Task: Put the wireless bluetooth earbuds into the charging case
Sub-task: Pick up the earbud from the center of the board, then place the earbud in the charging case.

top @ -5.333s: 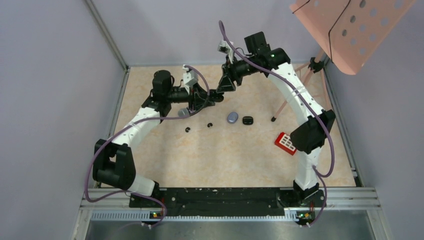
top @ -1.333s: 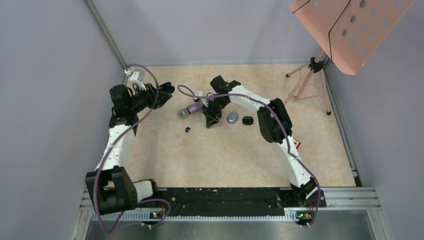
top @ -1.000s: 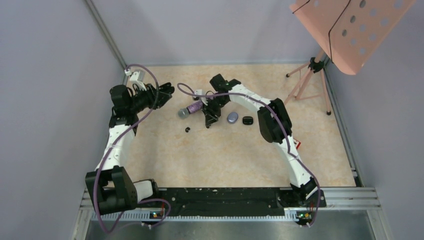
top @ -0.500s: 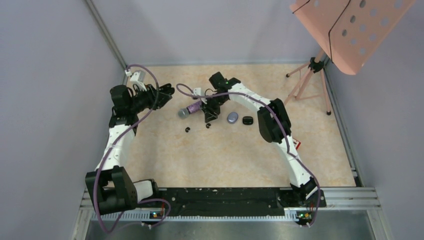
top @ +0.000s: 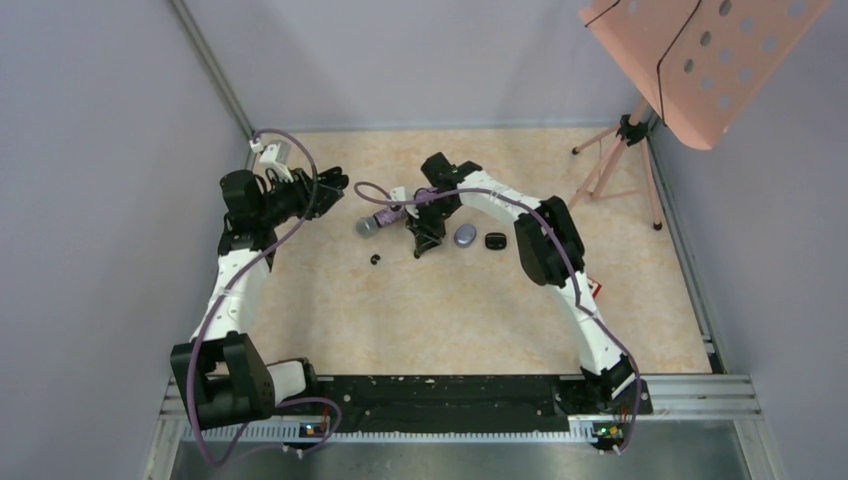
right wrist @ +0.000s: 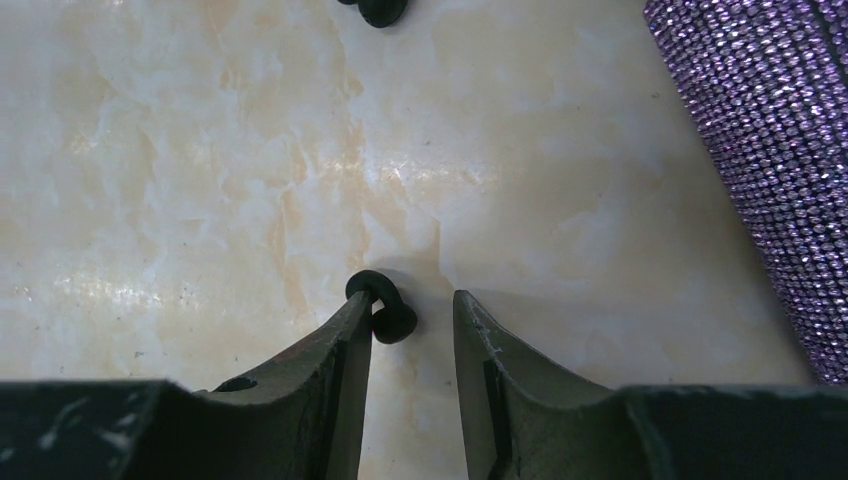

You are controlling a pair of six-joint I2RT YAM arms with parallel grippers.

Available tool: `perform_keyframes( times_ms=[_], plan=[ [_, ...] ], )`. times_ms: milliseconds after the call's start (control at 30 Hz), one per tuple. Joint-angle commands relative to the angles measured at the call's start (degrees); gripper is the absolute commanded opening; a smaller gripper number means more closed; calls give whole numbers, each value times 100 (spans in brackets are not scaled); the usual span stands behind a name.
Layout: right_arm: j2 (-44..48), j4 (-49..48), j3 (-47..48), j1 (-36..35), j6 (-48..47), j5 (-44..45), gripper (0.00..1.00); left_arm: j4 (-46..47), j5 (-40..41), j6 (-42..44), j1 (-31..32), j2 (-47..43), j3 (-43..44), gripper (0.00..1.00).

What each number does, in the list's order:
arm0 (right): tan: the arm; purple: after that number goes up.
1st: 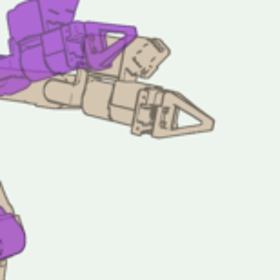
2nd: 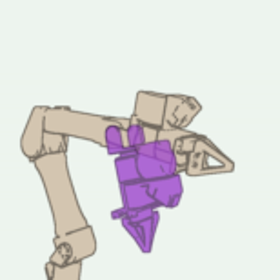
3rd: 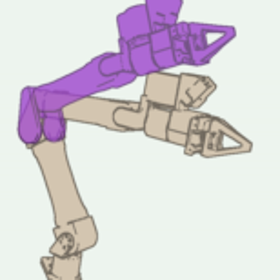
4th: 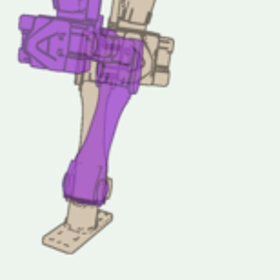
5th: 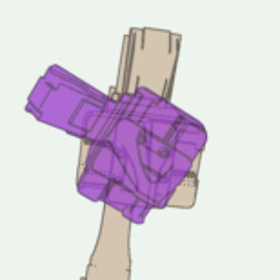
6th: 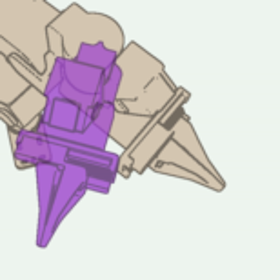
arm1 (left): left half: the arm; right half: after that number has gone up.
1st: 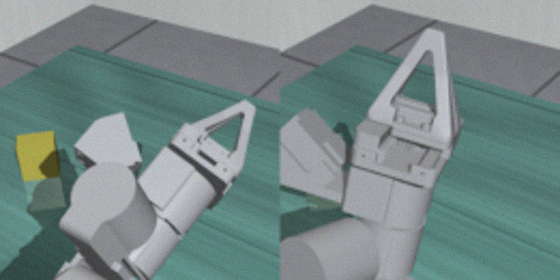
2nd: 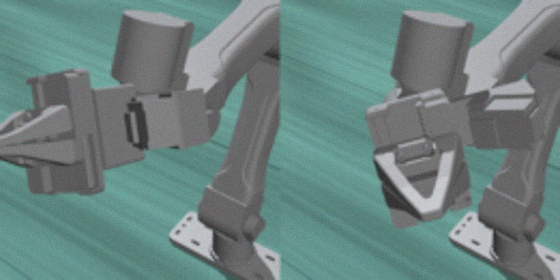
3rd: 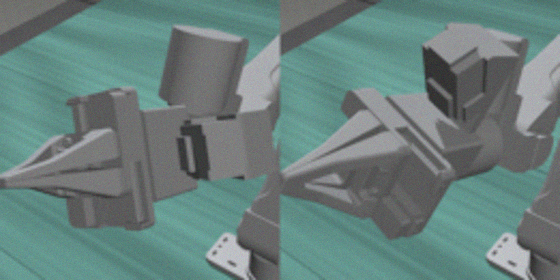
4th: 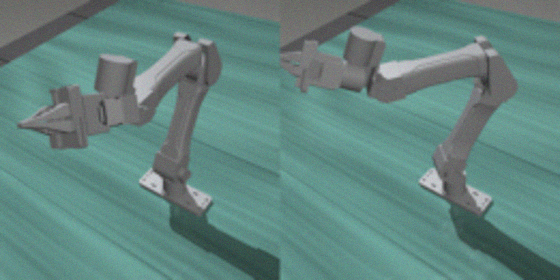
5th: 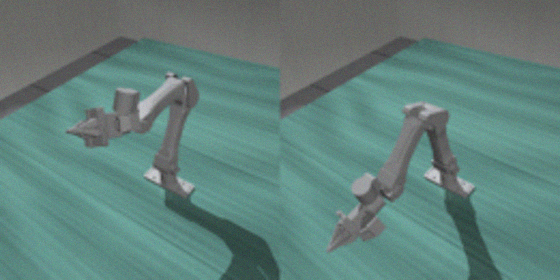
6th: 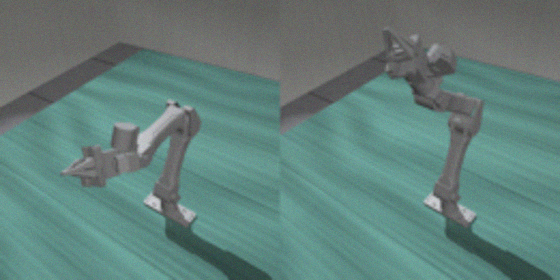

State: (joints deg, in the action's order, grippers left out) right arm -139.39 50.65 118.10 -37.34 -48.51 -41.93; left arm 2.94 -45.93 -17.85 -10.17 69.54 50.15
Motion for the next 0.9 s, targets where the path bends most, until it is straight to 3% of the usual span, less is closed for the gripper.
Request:
perform_keyframes(
  times_ms=[0,200,433,633,867],
  plan=[
    [182,124,-170,-69,-370,25,30,252,26,21,-35,-22,153,0],
    [322,209,-77,-71,-262,-255,0,351,19,-60,-26,19,128,0],
    [941,103,-249,92,205,-708,0,748,-380,-27,-9,148,61,0],
    [2669,-1740,-1263,553,2508,-1102,0,1069,-680,186,375,381,273,0],
    [4216,-4525,-2040,587,5092,-195,0,1679,-871,202,969,572,553,0]
  ],
)
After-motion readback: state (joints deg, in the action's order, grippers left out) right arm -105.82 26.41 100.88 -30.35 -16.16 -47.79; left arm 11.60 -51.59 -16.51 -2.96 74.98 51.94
